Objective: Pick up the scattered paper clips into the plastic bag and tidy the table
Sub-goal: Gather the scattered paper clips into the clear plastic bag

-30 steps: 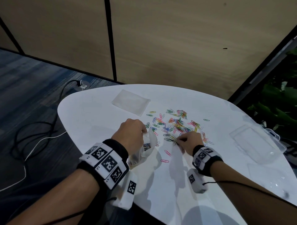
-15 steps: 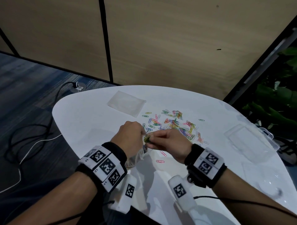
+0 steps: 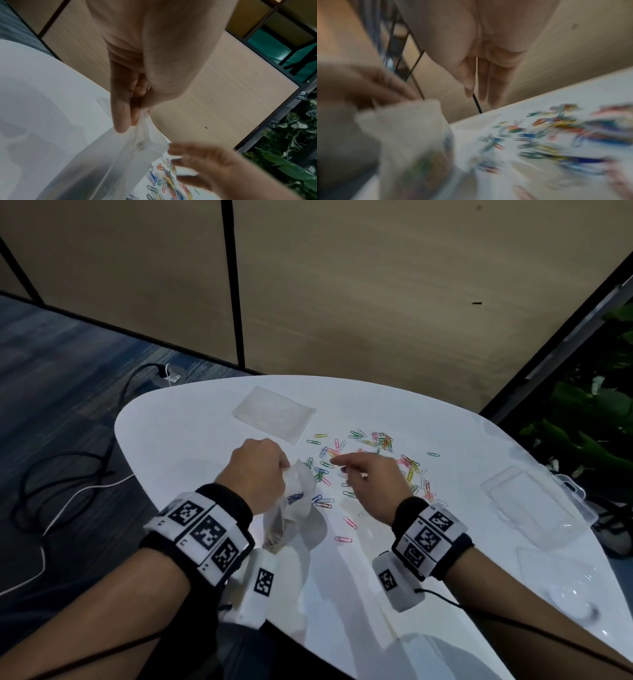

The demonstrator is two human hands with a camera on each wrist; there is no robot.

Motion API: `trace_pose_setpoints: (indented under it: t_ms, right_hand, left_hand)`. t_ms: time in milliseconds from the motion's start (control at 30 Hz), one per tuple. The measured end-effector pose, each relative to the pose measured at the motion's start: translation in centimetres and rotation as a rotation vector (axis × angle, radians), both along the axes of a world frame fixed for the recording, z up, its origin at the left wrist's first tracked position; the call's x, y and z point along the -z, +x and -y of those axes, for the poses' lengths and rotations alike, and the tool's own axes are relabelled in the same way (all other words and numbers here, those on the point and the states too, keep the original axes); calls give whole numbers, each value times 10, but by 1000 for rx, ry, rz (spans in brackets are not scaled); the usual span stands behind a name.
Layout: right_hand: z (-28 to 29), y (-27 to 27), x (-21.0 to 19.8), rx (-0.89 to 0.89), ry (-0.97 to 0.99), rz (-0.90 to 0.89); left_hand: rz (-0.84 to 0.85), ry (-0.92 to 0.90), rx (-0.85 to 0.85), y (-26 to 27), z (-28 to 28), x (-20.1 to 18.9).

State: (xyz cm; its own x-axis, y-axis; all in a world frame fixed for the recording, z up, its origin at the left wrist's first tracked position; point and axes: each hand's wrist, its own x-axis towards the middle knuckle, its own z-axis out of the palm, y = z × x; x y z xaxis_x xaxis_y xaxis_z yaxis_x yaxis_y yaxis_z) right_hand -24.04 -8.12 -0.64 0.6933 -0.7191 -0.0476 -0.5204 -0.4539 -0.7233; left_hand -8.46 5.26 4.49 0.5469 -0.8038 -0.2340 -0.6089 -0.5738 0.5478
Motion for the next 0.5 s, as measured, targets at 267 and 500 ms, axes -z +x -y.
trace_pose_setpoints:
  t_ms: [267, 500]
  right_hand:
    - [-23, -7, 78, -699, -559, -758]
    - [43, -76, 99, -428, -739, -801]
  left_hand:
    - [2, 17, 3, 0, -2, 0]
    - [5, 39, 18, -2, -2, -1]
